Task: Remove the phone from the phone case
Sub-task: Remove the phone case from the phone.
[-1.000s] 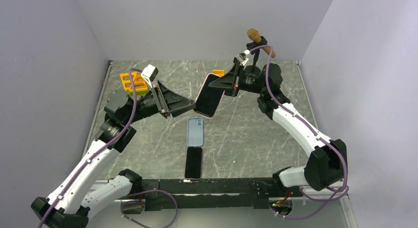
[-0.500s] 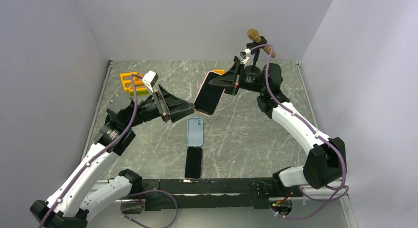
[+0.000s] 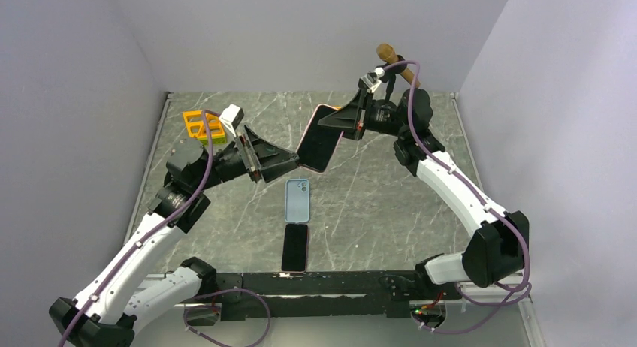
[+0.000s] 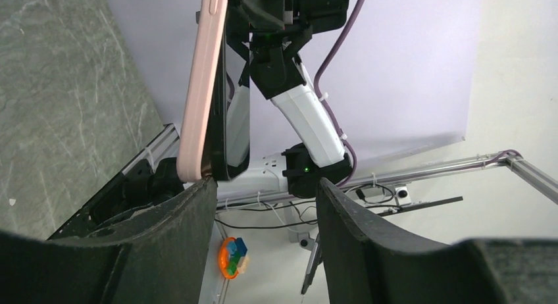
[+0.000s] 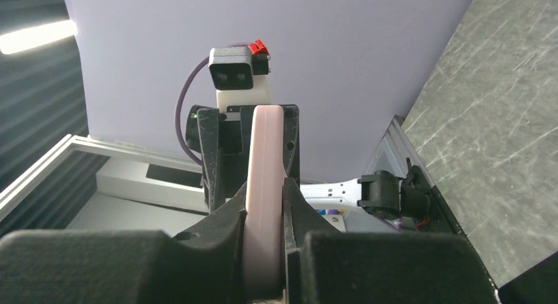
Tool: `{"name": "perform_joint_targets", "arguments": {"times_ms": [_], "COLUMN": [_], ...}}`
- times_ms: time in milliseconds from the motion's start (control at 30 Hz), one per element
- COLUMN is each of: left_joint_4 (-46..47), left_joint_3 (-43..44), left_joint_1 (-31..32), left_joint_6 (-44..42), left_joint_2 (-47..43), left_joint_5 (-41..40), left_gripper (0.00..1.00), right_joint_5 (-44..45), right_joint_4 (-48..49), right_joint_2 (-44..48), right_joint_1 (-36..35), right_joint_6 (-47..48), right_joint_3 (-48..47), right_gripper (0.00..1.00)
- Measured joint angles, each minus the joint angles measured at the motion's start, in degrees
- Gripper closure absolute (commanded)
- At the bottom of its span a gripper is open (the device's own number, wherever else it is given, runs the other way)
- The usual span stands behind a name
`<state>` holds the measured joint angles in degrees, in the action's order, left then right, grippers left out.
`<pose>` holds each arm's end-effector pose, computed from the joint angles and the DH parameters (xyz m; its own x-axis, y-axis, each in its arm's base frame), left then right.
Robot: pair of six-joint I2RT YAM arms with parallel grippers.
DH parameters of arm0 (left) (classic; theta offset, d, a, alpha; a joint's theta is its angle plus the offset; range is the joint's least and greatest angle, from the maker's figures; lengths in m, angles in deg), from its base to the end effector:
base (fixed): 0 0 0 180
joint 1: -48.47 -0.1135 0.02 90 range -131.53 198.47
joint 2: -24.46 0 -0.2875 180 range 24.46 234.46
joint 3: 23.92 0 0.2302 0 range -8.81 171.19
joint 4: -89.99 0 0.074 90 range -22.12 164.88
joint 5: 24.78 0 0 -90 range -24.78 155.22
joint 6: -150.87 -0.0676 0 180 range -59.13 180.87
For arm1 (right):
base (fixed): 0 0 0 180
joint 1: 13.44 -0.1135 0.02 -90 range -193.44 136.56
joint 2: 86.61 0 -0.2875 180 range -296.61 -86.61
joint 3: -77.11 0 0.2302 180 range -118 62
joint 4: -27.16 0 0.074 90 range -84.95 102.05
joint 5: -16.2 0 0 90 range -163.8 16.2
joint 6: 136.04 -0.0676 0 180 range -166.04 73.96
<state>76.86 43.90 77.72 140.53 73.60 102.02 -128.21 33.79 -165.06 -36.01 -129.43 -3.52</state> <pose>0.1351 -0.1221 0.4171 -0.8815 -0.4092 -0.2356 0.2466 0.0266 -0.9687 0.2601 0.1676 0.4213 -0.9427 0.2342 -0.2375 -0.2516 -0.0320 0.9673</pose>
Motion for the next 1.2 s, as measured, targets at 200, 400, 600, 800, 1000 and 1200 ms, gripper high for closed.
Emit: {"name": "perform_joint_targets", "arguments": {"times_ms": [200, 400, 600, 800, 1000, 1200], "left_joint_4": [3.0, 4.0, 7.6, 9.1, 9.3, 9.8], "left_joint_3": [-0.7, -0.8, -0.8, -0.9, -0.9, -1.9], "left_joint_1": [0.4, 0.6, 1.2, 1.6, 1.7, 1.7], "left_joint_6": [2.6, 3.3, 4.0, 4.1, 5.6, 8.1], "left_joint_2": [1.0, 1.6, 5.8, 7.5, 7.5, 6.8], "left_joint_5": [0.0, 0.0, 2.6, 2.9, -2.3, -5.7], "left_gripper": [0.42, 0.45, 0.78, 1.00, 1.00, 1.00], "right_joint_5": [0.6, 1.2, -0.9, -1.4, -1.3, 0.5], "right_joint_4": [-8.3, -9.9, -7.8, -8.8, -3.5, -1.1], "right_joint_2": [0.0, 0.0, -1.2, -1.2, 4.2, 9.8], "right_joint_1": [-2.6, -3.5, -3.7, -3.4, -4.1, -4.1], "right_joint_6": [7.0, 8.9, 7.6, 8.4, 6.1, 6.0], "right_joint_3": [-4.8, -5.5, -5.7, -5.4, 3.3, 9.9], "right_gripper": [1.00, 1.00, 0.99, 0.56, 0.29, 0.24]}}
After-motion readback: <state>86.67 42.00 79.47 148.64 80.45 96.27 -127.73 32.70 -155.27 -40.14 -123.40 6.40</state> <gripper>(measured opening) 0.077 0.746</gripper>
